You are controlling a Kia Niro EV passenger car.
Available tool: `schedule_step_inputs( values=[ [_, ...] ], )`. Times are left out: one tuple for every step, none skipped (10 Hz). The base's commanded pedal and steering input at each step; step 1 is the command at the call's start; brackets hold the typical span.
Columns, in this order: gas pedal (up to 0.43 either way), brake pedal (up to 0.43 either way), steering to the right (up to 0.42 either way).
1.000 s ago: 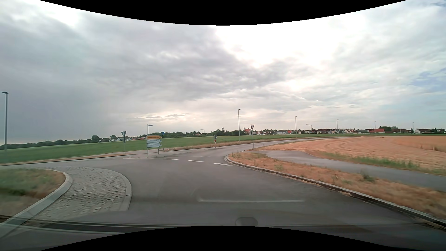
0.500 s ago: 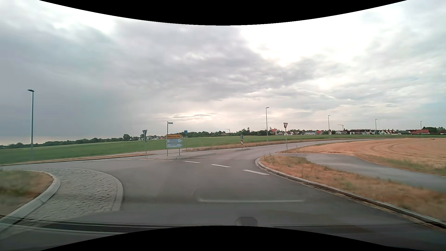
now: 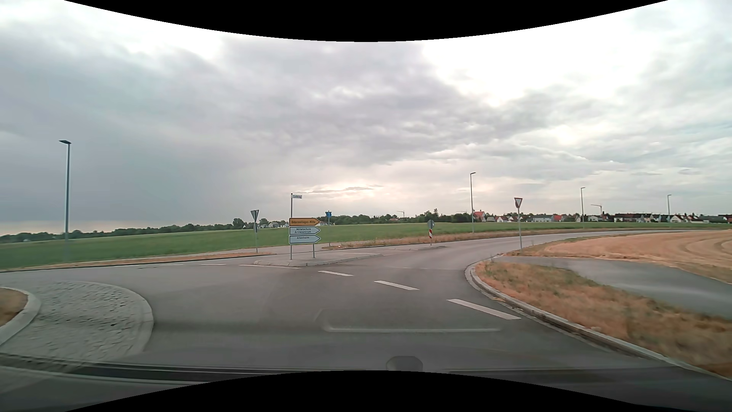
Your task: Follow the waypoints while adhering to traffic rules and regulations
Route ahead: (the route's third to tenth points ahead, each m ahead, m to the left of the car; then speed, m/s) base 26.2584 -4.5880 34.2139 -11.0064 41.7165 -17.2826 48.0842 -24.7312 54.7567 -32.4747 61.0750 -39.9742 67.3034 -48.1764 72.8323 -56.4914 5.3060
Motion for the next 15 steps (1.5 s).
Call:
schedule_step_inputs(
  values=[
    [0.118, 0.0, -0.047],
    [0.11, 0.0, -0.024],
    [0.11, 0.0, -0.005],
    [0.11, 0.0, -0.002],
    [0.11, 0.0, 0.006],
    [0.11, 0.0, 0.029],
    [0.11, 0.0, 0.049],
    [0.11, 0.0, 0.069],
    [0.11, 0.0, 0.084],
    [0.11, 0.0, 0.096],
    [0.11, 0.0, 0.101],
    [0.11, 0.0, 0.106],
    [0.11, 0.0, 0.115],
    [0.11, 0.0, 0.125],
    [0.11, 0.0, 0.13]
  ],
)
